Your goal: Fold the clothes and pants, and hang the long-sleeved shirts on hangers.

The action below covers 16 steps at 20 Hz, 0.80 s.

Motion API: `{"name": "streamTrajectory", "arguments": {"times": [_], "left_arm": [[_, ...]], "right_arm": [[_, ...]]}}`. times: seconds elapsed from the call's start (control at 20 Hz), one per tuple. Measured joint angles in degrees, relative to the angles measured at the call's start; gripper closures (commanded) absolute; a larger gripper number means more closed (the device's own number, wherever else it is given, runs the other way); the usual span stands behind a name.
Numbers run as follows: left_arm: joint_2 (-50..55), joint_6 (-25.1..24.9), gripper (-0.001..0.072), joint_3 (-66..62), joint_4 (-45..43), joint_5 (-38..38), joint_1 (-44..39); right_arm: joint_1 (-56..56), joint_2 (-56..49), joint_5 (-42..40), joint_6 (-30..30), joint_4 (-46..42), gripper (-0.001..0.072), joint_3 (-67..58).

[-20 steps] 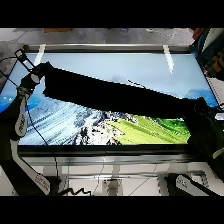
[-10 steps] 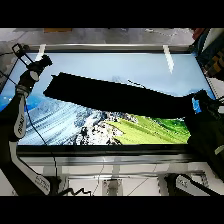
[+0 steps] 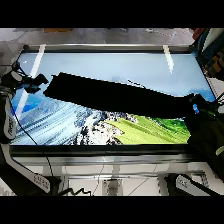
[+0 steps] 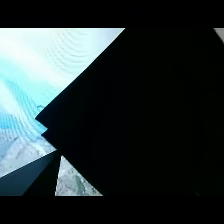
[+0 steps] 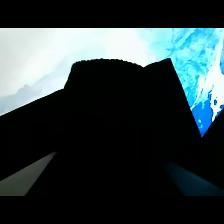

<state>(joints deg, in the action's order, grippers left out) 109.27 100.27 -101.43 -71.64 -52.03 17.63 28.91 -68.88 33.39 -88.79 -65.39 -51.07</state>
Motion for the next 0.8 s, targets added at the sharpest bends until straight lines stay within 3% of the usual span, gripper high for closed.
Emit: {"name": "streamTrajectory", "arguments": {"times": [0.3,0.4,0.45,0.65,0.8], "left_arm": [[5.33,7.91,0.0006,0.0,5.64,-4.33,0.59],[7.04,8.85,0.0007,-0.11,9.16,-2.56,0.17],[7.74,8.92,0.0046,-0.11,9.88,-1.55,-0.2],[9.6,5.55,0.0695,0.0,11.32,4.66,-2.43],[9.73,0.59,0.0696,-0.04,11.39,9.09,-4.35]], "right_arm": [[-0.02,0.0,1.2,-0.02,-0.85,0.0104,0.0],[0.0,0.07,1.84,-0.04,-0.98,0.0274,0.0],[0.0,0.13,2.6,-0.09,-1.03,0.028,0.0],[-0.02,0.42,8.2,0.37,-2.34,0.0281,0.22],[0.0,0.5,14.62,1.81,-4.0,0.0281,2.93]]}}
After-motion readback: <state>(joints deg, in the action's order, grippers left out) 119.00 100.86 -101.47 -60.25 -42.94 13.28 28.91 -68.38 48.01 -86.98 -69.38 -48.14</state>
